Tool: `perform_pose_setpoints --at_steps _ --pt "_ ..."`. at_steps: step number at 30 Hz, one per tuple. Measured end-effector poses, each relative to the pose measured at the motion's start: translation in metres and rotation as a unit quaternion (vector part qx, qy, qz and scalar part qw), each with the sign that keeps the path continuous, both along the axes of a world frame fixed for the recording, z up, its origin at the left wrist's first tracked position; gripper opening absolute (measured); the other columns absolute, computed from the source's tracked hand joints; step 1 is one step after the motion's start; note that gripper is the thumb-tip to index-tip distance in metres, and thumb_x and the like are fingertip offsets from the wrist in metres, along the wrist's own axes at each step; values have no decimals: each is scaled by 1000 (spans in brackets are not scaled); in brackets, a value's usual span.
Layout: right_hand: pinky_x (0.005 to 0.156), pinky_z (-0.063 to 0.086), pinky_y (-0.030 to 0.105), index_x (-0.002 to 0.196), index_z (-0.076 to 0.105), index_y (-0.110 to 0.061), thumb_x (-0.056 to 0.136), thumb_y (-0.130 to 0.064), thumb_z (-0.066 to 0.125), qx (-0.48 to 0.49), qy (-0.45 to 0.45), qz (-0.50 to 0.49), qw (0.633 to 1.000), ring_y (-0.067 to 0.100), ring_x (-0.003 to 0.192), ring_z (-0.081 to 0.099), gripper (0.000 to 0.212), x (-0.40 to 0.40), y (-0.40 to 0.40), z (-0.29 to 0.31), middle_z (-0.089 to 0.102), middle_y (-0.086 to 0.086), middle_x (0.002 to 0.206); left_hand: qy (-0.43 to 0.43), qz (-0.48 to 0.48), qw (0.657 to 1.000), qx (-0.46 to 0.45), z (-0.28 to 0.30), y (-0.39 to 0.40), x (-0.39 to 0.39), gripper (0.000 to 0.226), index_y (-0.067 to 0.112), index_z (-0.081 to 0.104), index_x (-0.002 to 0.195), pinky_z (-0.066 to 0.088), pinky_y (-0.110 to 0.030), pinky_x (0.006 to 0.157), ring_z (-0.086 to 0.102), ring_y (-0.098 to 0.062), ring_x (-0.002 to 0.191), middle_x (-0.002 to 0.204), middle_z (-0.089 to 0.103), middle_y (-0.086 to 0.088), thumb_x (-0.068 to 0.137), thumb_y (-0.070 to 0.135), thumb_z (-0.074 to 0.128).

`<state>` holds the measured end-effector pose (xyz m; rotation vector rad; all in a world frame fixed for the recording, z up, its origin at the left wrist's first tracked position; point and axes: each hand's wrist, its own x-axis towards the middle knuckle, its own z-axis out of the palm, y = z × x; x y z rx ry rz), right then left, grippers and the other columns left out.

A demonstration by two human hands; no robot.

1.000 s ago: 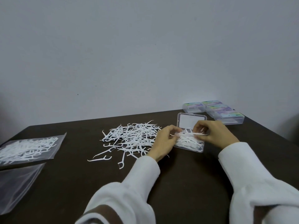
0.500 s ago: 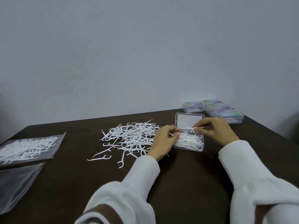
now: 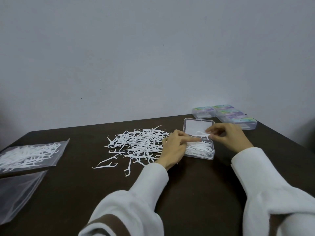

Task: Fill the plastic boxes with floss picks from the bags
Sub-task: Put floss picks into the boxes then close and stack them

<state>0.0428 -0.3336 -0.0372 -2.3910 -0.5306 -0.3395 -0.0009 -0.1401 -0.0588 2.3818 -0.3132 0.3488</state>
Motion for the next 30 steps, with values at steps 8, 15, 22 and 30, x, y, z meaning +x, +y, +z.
perform_pose_setpoints --at_steps 8,15,22,30 --pt "70 43 8 85 68 -29 81 -13 70 2 26 57 998 -1 80 59 16 -6 11 2 67 -8 86 -19 5 987 -157 2 7 0 25 22 66 108 36 -20 89 52 -9 98 110 52 -3 91 8 56" --pt "67 41 3 95 73 -21 81 -11 69 -18 44 68 997 -3 79 58 17 -7 14 0 66 -8 90 -7 -9 996 -91 -3 7 2 24 23 68 113 36 -26 95 47 -13 111 113 52 -1 96 20 50" --pt "62 41 10 80 69 -27 77 -25 74 2 42 92 995 8 74 57 6 -10 5 8 66 -7 77 -15 -7 999 -52 -6 7 3 24 24 69 113 29 -19 93 45 -11 112 115 53 1 93 22 57" --pt "68 46 16 74 66 -32 78 -20 73 -64 90 116 987 11 76 59 15 -9 4 7 65 -10 77 -39 2 996 -86 -3 7 0 23 15 72 106 35 -17 92 53 -11 107 113 61 -2 91 7 57"
